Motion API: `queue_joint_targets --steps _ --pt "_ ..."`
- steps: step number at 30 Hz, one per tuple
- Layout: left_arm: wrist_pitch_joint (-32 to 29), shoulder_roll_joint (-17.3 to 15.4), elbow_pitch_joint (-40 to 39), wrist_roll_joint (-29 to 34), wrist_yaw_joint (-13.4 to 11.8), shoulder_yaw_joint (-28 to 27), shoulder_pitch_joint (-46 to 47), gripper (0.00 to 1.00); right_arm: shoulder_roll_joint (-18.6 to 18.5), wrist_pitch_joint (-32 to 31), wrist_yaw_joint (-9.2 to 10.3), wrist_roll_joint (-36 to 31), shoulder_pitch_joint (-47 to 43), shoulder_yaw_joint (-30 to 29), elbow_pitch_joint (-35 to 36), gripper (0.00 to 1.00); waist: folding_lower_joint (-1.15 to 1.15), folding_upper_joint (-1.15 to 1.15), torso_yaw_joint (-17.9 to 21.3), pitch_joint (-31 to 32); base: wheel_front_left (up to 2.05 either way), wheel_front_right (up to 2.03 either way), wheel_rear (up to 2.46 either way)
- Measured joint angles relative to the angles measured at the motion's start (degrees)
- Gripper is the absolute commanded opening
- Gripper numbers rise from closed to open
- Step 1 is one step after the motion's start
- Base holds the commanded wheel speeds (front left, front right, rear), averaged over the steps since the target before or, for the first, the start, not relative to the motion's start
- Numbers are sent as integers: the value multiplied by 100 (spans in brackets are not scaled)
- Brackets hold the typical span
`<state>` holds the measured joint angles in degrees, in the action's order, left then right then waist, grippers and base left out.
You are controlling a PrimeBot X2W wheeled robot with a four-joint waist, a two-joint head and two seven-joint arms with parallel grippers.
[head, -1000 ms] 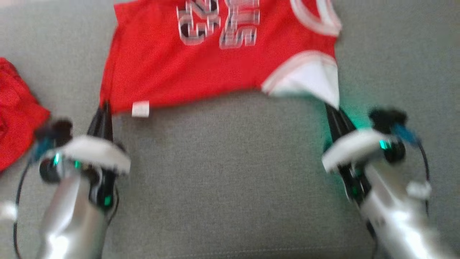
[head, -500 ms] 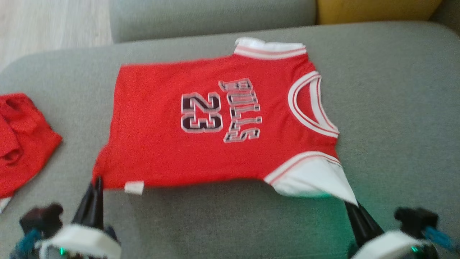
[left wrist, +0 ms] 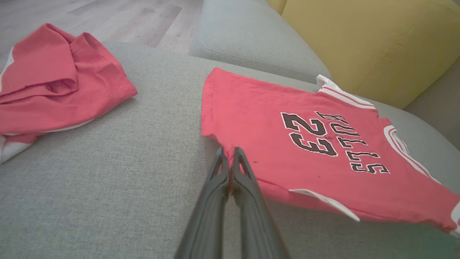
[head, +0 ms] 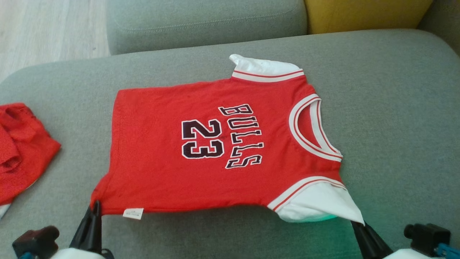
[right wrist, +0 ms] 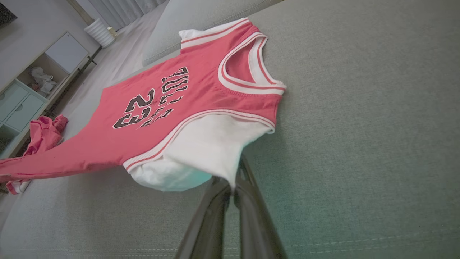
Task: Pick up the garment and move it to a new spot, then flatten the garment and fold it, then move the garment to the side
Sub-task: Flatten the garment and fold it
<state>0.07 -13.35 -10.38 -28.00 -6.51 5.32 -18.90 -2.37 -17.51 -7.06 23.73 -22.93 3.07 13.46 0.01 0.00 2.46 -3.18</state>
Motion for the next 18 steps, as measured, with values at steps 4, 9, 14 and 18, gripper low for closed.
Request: queue_joint_targets --steps 4,9,14,18 --pt "-230 -9 -18 -1 -58 20 48 0 0 -69 0 259 164 -8 -200 0 0 0 -45 -113 0 0 0" --pt "-642 -96 65 -113 -63 108 407 0 -1 -294 0 308 734 -14 -505 0 0 0 -113 -275 0 0 0" --pt "-1251 -123 393 -381 4 179 1310 0 -2 -808 0 135 1739 -103 -895 0 0 0 -229 -466 0 0 0" --pt "-1633 -147 838 -594 109 271 1990 0 -7 -1123 0 4 2442 -205 -1359 0 -1 0 -323 -599 0 0 0"
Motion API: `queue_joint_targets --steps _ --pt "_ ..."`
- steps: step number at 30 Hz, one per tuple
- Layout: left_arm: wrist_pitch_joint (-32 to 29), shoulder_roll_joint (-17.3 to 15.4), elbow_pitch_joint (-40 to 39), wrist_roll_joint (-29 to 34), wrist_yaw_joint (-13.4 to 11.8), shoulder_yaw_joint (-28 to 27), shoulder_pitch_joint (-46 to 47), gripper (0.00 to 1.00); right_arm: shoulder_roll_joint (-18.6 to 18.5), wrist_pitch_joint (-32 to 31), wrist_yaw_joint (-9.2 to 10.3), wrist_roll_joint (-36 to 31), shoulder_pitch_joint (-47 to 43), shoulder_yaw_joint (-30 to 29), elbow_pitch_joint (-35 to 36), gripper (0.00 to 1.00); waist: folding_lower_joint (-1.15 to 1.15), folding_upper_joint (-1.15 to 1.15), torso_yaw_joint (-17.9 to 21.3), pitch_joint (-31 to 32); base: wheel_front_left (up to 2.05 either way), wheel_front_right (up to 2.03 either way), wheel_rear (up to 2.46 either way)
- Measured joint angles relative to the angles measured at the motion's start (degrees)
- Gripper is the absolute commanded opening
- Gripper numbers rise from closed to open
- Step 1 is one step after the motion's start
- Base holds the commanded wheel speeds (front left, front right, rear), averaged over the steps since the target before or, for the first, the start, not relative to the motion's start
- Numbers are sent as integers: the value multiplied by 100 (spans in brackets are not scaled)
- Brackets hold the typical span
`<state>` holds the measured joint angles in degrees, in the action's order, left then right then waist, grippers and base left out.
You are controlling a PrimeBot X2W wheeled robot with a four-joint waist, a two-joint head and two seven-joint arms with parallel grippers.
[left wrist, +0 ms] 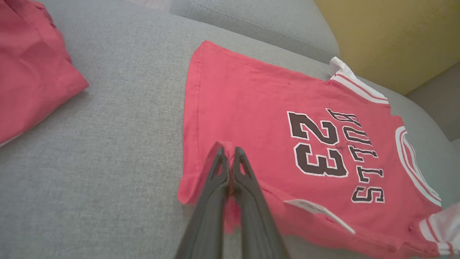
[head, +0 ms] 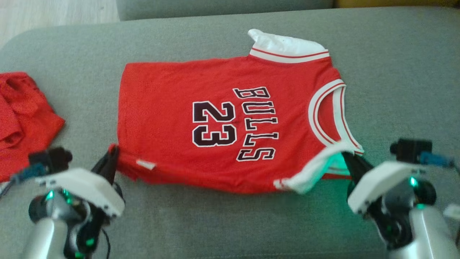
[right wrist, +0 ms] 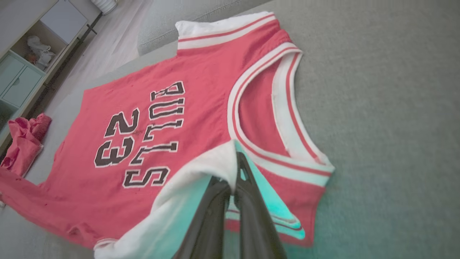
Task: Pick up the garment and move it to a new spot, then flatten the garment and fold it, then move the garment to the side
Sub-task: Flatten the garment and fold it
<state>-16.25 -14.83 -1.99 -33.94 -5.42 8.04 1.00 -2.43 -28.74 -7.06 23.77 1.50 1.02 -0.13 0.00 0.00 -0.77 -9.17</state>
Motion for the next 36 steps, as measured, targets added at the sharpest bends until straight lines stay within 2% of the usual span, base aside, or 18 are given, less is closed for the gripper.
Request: queue_joint_targets --steps 7,11,12,13,14,17,21,24,29,32,36 --pt "-332 21 968 -343 202 12 1105 0 -13 0 0 -91 1311 -3 -954 0 0 0 -61 -260 0 0 0" --pt "-323 51 1488 -407 346 11 1528 0 -19 163 0 -115 1804 22 -1580 0 0 0 -70 -419 0 0 0" --pt "-308 69 1628 -409 348 10 1613 27 -23 259 0 -155 1875 22 -1710 0 -1 0 -75 -455 0 0 0" --pt "-283 87 1753 -423 352 13 1673 54 -22 432 0 -57 1935 19 -1797 45 -1 0 -75 -489 0 0 0" --pt "-215 100 1855 -430 390 11 1710 100 -26 538 0 57 1997 36 -1894 98 0 0 -73 -519 0 0 0" --pt "-10 129 2057 -397 447 36 1726 100 -33 904 0 261 2111 149 -2073 100 -1 0 -68 -586 0 0 0" --pt "559 162 2072 -186 433 45 1695 100 -36 1566 0 163 2140 325 -2074 100 0 0 -58 -597 0 0 0" --pt "1259 172 1905 137 314 33 1588 100 -98 2228 0 -140 2112 501 -1820 100 0 0 -66 -554 0 0 0" --pt "2533 294 1449 555 136 24 1089 100 -276 3193 0 -1136 1733 622 -1217 100 0 0 -85 -412 0 0 0" --pt "2884 298 1165 825 23 26 733 100 -280 3361 0 -1495 1189 530 -917 100 0 0 -84 -299 0 0 0" --pt "3006 292 699 1205 -124 45 257 100 -218 3367 0 -1691 505 361 -488 100 0 0 -58 -136 0 0 0"
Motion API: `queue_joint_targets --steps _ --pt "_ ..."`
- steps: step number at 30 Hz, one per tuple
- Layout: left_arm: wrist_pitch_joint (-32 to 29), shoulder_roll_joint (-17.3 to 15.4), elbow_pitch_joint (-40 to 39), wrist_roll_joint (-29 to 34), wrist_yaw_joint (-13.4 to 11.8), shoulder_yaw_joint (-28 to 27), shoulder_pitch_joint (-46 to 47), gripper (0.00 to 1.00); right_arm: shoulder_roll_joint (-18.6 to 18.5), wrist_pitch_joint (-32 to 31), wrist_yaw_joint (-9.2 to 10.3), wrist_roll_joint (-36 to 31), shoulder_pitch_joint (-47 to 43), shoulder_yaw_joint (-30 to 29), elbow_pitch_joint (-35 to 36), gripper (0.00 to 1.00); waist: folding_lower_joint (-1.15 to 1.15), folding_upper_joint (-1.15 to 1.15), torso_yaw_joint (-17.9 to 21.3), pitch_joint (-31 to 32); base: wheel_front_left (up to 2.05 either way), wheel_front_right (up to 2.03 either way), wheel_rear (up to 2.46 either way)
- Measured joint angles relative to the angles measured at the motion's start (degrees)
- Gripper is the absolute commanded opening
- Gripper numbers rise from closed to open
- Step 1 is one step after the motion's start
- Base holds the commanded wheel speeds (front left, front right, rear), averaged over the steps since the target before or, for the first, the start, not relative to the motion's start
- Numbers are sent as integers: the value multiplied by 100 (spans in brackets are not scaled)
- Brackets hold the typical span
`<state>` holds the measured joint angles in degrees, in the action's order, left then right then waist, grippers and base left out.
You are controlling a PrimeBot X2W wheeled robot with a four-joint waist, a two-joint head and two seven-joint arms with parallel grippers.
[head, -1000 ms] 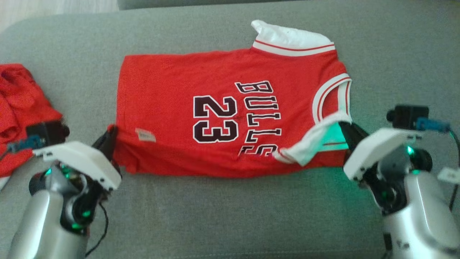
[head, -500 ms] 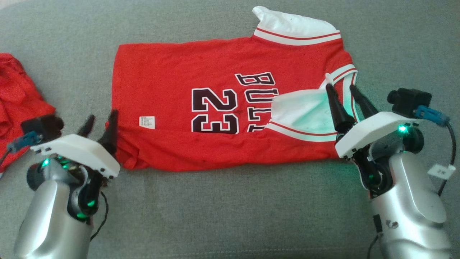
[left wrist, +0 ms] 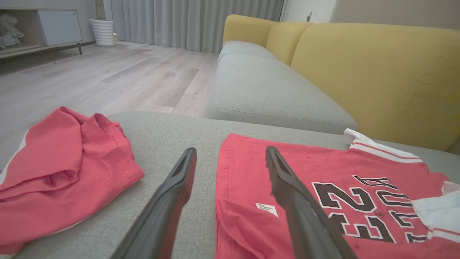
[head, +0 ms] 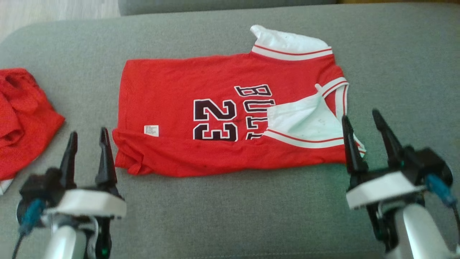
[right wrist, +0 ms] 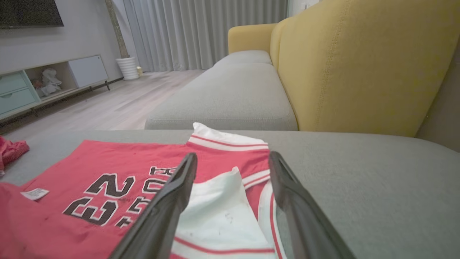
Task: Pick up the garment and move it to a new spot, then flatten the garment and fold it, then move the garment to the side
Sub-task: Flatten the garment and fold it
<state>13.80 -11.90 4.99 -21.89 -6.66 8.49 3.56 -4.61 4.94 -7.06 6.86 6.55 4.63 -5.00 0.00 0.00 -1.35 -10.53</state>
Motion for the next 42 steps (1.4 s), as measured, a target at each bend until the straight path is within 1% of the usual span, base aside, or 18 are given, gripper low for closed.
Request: queue_joint_targets --steps 5,6,9,16,26,30,34,36,40,42 --pt "42 15 -342 114 -54 29 -603 100 66 -191 0 -45 -634 -125 405 100 0 0 71 174 0 0 0" --pt "41 14 -380 115 -127 24 -821 100 87 -224 0 -46 -820 -164 492 100 0 0 100 228 0 0 0" --pt "-2 11 -398 112 -149 31 -1034 100 137 -312 0 -38 -975 -171 563 100 0 0 122 284 0 0 0" --pt "-213 -1 -504 110 -193 53 -1076 100 170 -320 0 -37 -979 -159 648 100 0 0 134 332 0 0 0" --pt "-220 -3 -506 45 -193 79 -1075 100 186 -363 0 -23 -981 -165 626 100 0 0 147 325 0 0 0" --pt "-270 -2 -489 -22 -185 148 -1050 100 188 -370 0 51 -976 -177 502 100 0 0 142 296 0 0 0" --pt "-419 -1 -271 -47 -56 252 -853 100 191 -390 0 130 -925 -200 205 100 0 0 114 215 0 0 0" --pt "-602 -4 48 -52 20 352 -601 100 192 -430 0 140 -809 -201 -37 100 0 0 99 154 0 0 0" --pt "-1010 5 727 -237 258 493 4 100 187 -516 0 213 -328 -202 -579 100 0 0 70 -13 0 0 0" --pt "-1163 8 1057 -300 358 569 238 100 186 -744 0 204 -102 -257 -844 100 0 0 62 -101 0 0 0"
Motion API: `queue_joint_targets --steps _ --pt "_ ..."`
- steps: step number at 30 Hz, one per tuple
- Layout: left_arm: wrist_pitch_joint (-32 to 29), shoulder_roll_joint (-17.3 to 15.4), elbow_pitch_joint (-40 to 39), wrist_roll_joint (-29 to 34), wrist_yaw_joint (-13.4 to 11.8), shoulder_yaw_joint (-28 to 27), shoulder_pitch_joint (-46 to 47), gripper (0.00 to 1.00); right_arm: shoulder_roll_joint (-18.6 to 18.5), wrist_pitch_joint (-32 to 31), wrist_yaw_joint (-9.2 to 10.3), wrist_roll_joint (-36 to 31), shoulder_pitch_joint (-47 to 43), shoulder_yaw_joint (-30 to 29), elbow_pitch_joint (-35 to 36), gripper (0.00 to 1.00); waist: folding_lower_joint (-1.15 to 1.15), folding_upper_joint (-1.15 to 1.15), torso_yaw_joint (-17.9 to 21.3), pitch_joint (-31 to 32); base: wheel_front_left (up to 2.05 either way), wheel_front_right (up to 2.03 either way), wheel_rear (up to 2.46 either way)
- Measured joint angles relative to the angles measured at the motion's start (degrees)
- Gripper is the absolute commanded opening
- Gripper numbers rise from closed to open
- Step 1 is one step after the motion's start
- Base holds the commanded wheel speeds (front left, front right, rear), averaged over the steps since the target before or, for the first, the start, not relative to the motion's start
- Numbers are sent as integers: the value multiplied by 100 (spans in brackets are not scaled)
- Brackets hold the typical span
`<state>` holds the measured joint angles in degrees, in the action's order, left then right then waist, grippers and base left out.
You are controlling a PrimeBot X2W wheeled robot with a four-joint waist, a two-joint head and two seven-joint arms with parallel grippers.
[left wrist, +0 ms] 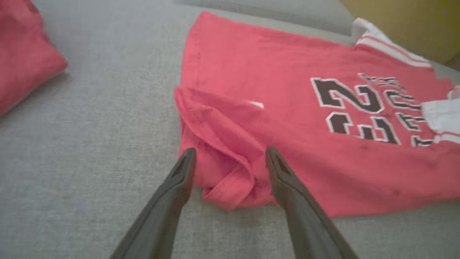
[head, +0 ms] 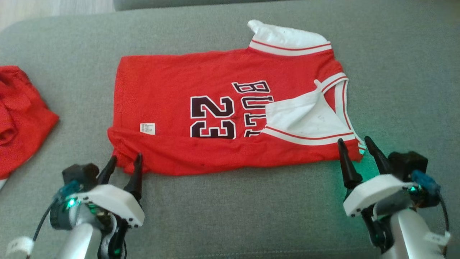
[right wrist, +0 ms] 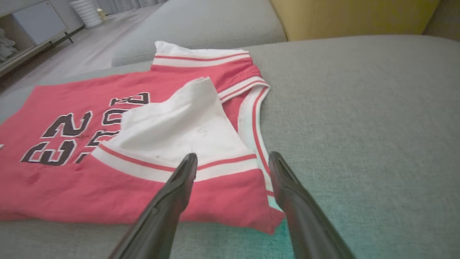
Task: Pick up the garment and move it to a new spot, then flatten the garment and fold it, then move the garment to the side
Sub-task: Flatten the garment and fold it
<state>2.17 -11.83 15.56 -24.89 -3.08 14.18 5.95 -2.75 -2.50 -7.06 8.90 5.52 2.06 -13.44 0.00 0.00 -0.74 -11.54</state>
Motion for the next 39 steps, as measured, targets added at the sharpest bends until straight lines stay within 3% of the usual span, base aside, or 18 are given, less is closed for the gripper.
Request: queue_joint_targets --steps 9,10,11,12,20,26,39 --pt "-393 10 873 -323 214 -24 544 100 -1 -811 0 -11 211 -307 -438 100 0 0 -30 -287 0 0 0" --pt "-434 10 899 -359 218 -23 583 69 -1 -869 0 48 213 -325 -424 57 0 0 -28 -297 0 0 0" --pt "-455 10 909 -370 246 -24 608 20 -1 -932 0 81 217 -339 -405 0 0 0 -24 -308 0 0 0" --pt "-456 7 912 -370 259 -32 611 0 -1 -977 0 154 219 -358 -381 0 0 0 -23 -319 0 0 0" --pt "-316 -27 773 -369 307 -18 504 0 3 -1067 0 346 194 -398 -241 0 0 0 -30 -316 0 0 0" --pt "-431 -191 119 -411 267 -15 9 0 7 -1145 0 433 -70 -422 211 0 0 0 -68 -160 0 0 0" --pt "-1415 -576 -1170 -682 -103 -56 -1083 0 29 -1568 0 947 -1722 -474 1467 0 0 0 -119 252 0 0 0"
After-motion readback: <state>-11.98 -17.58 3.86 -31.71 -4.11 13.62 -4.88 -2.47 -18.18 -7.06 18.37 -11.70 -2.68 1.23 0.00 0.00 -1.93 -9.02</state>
